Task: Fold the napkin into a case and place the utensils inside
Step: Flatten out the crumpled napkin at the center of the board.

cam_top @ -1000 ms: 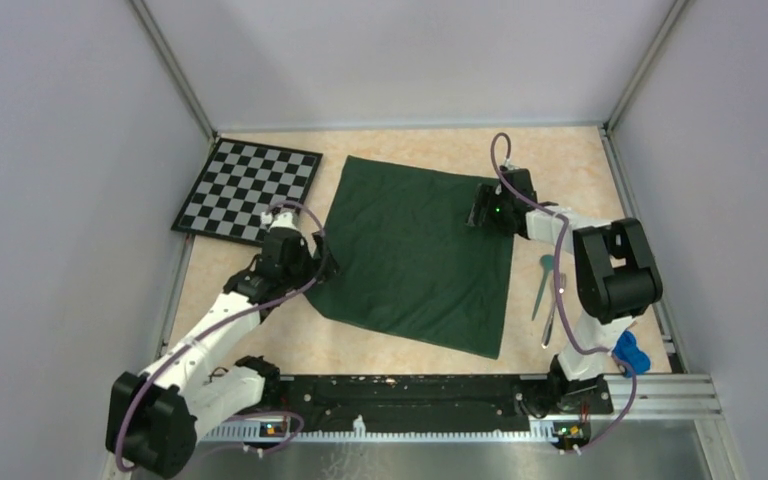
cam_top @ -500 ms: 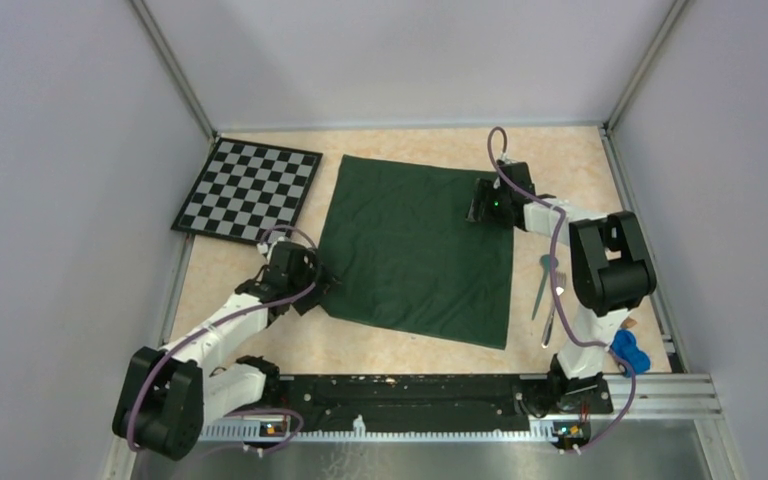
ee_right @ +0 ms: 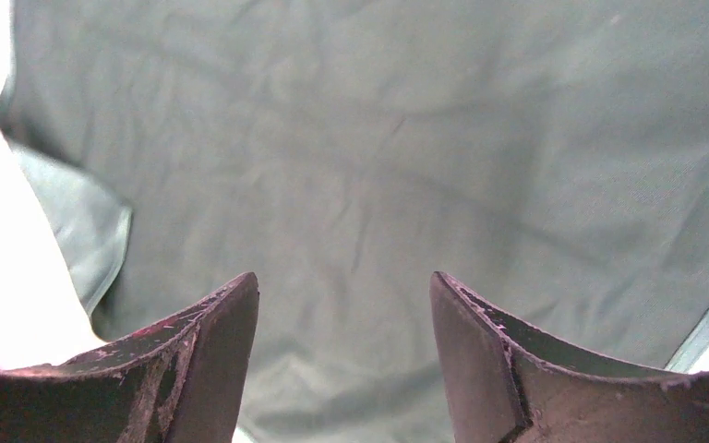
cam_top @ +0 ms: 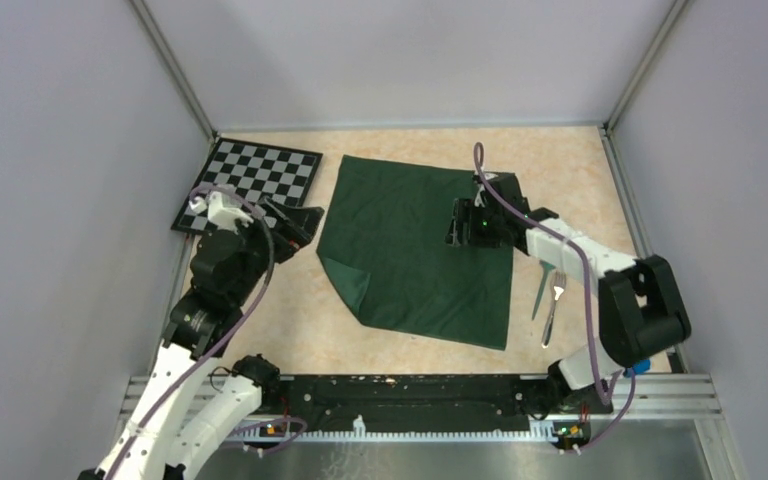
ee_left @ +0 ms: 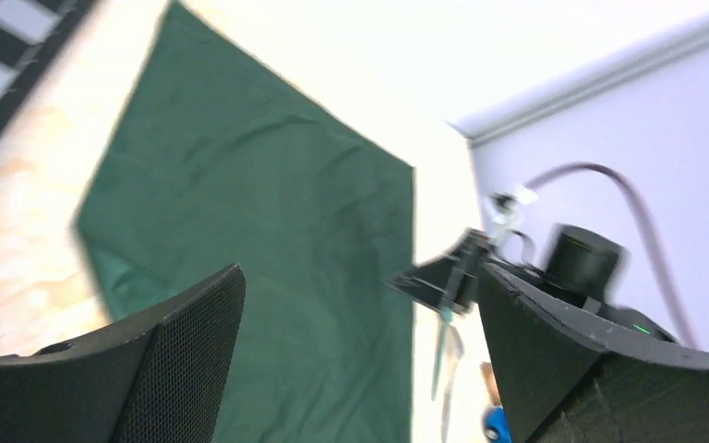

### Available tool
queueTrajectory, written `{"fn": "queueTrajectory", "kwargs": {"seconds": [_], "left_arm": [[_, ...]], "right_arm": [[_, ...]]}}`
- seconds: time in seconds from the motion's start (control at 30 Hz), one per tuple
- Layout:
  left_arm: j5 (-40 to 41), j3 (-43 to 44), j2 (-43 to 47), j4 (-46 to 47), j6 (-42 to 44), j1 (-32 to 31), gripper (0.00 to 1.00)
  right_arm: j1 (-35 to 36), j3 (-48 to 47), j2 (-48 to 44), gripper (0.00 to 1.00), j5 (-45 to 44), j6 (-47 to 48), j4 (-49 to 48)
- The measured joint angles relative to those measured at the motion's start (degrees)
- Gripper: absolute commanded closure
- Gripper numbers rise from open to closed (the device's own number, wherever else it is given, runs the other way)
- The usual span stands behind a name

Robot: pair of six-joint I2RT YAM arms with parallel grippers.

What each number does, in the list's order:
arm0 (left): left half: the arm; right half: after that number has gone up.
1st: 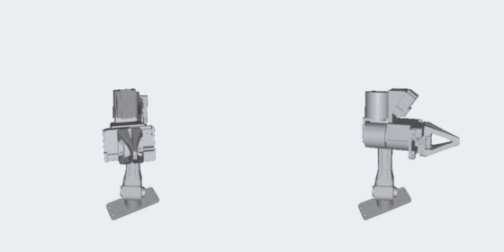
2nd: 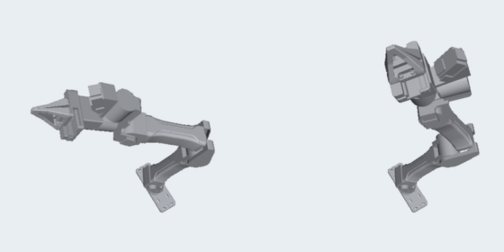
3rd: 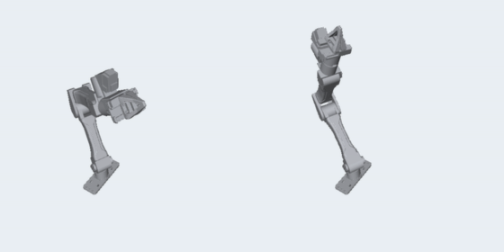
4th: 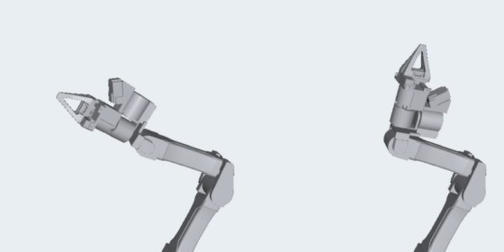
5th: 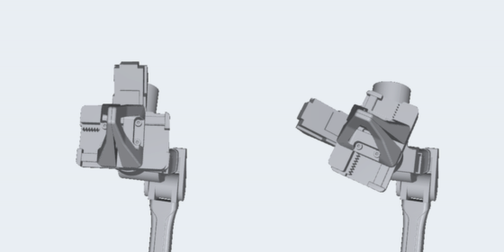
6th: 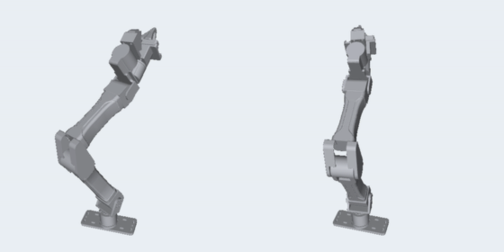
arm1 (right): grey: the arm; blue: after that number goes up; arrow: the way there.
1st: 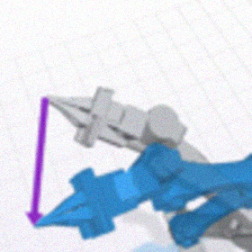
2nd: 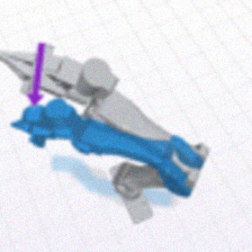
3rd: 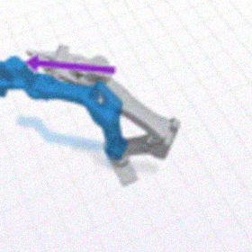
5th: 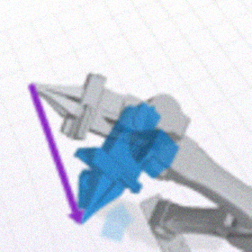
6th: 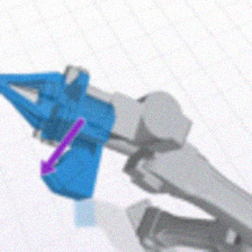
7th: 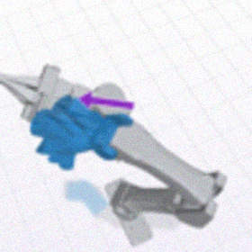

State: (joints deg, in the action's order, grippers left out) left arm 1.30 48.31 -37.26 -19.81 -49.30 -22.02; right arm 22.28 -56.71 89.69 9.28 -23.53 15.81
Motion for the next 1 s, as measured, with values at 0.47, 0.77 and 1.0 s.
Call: {"fn": "queueTrajectory", "kwargs": {"seconds": [0.47, 0.77, 1.0], "left_arm": [[-0.33, 0.35, -31.87, -6.75, 12.39, -6.34, 0.22], [10.10, 10.99, -52.70, -9.22, 14.97, -14.75, 0.45], [10.10, 11.91, -59.56, -9.42, 15.17, -14.47, 0.49]], "right_arm": [[1.25, 14.69, -14.53, 0.35, 7.39, -2.27, 7.41], [1.22, 14.73, -16.55, 0.35, 3.48, -4.83, 5.95], [1.18, 15.63, -17.14, 0.35, 2.08, -6.23, 3.52]]}}
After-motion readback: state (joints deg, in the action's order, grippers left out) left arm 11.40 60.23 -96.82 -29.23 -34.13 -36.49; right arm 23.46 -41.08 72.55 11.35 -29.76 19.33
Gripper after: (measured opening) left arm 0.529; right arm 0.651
